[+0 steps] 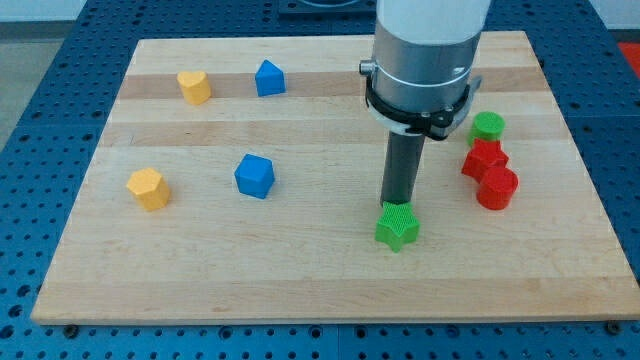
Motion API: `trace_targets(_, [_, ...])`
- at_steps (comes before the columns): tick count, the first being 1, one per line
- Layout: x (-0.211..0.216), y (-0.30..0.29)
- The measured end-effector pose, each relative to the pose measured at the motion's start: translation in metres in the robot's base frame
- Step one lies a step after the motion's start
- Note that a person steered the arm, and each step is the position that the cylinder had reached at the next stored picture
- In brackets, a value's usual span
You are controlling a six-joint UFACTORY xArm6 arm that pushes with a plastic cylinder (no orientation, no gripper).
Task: Slide the green star slightly to the right
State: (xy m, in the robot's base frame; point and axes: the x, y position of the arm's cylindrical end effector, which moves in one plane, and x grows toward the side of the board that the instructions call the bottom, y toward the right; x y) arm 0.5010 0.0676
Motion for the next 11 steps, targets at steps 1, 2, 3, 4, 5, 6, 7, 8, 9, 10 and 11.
trace_targets(1, [0.0,-0.005])
trace_targets(2, [0.0,-0.042])
trace_targets(3, [0.014,-0.052])
trace_targets(4, [0.037,-0.047])
trace_targets(5, [0.037,-0.047])
trace_targets(6, [0.023,-0.037])
trace_targets(7, [0.018,-0.012])
trace_targets(8, [0.017,0.011])
trace_targets(9, [0.017,0.026])
trace_targets(10, [0.017,0.028])
trace_targets(11, [0.017,0.008])
